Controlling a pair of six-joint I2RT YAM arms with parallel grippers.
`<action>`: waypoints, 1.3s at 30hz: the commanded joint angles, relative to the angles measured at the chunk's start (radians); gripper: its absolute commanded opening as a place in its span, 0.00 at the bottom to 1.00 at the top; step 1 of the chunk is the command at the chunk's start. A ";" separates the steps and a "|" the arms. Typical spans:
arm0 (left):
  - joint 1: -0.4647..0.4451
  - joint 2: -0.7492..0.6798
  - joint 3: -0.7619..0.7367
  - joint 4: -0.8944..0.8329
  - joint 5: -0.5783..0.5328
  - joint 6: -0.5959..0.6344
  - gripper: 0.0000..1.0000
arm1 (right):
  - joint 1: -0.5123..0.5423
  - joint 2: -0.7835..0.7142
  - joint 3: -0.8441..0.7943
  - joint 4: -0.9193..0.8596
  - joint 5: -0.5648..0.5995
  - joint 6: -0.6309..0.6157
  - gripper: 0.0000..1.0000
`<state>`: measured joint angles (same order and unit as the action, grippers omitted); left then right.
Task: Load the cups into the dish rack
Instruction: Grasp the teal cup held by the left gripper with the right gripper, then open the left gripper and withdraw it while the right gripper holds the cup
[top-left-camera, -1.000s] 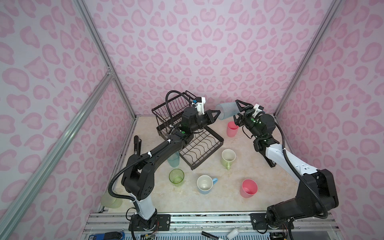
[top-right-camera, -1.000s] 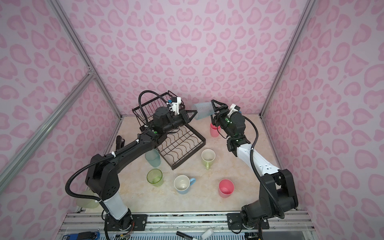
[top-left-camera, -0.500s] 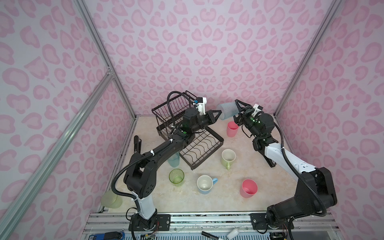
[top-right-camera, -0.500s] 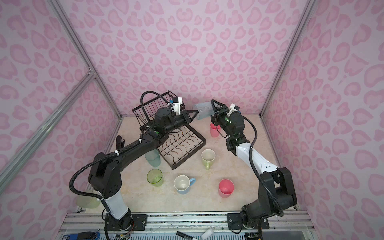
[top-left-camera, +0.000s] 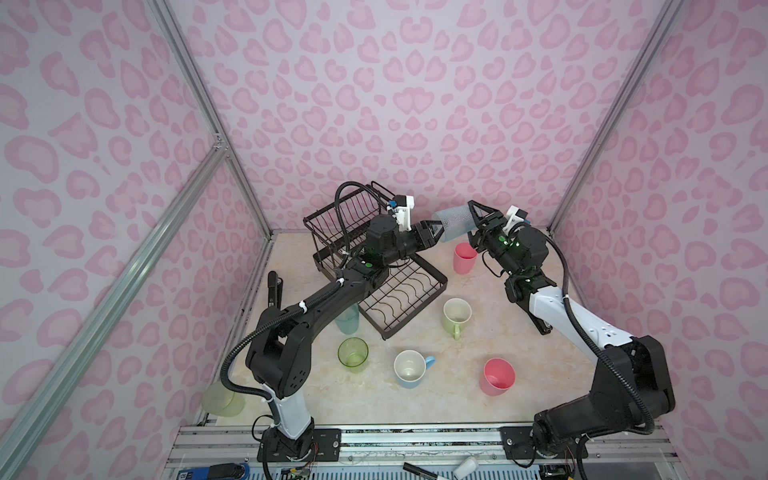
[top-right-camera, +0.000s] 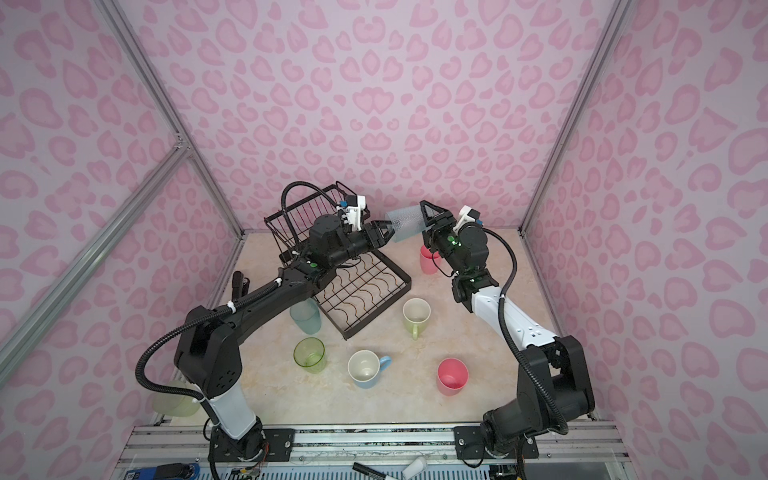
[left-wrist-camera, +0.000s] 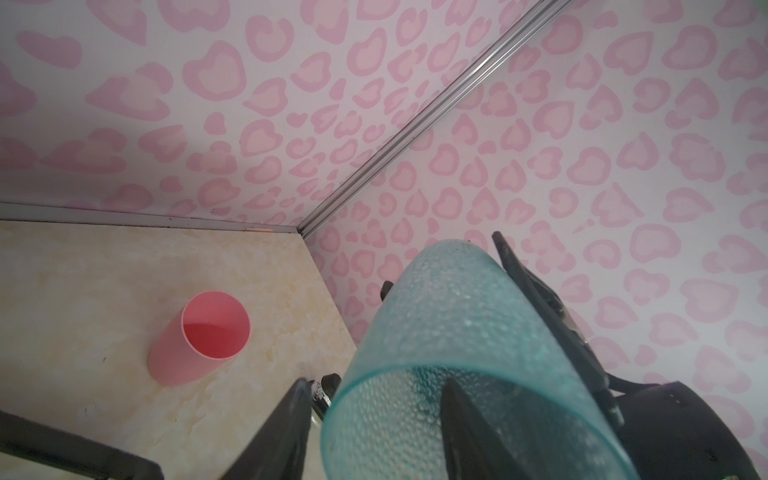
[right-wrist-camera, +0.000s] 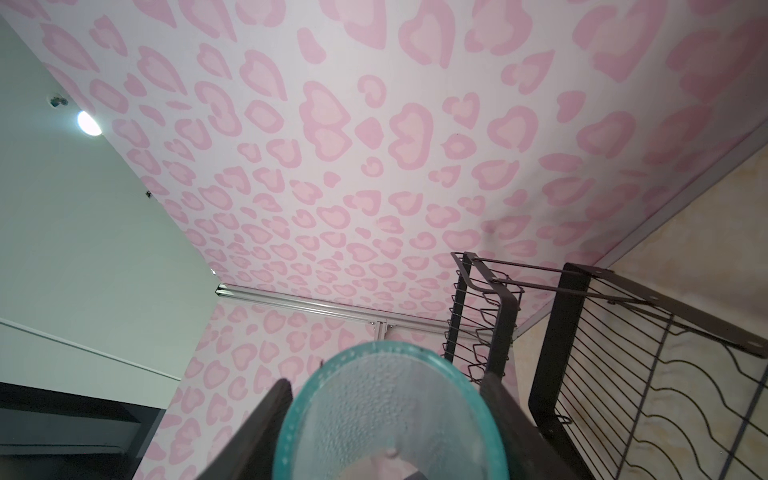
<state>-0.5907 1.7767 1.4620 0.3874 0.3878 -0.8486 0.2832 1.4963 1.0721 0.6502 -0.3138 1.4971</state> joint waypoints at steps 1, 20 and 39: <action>0.008 -0.033 0.006 -0.023 -0.010 0.031 0.57 | 0.001 -0.001 -0.012 0.049 0.019 -0.080 0.43; 0.170 -0.272 0.047 -0.676 -0.217 0.272 0.83 | 0.167 0.061 -0.005 -0.014 0.136 -0.864 0.43; 0.365 -0.529 -0.078 -0.896 -0.298 0.381 0.83 | 0.282 0.515 0.188 0.072 0.171 -1.319 0.46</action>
<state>-0.2348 1.2705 1.3983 -0.4885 0.1047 -0.5003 0.5674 1.9743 1.2335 0.6571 -0.1204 0.2508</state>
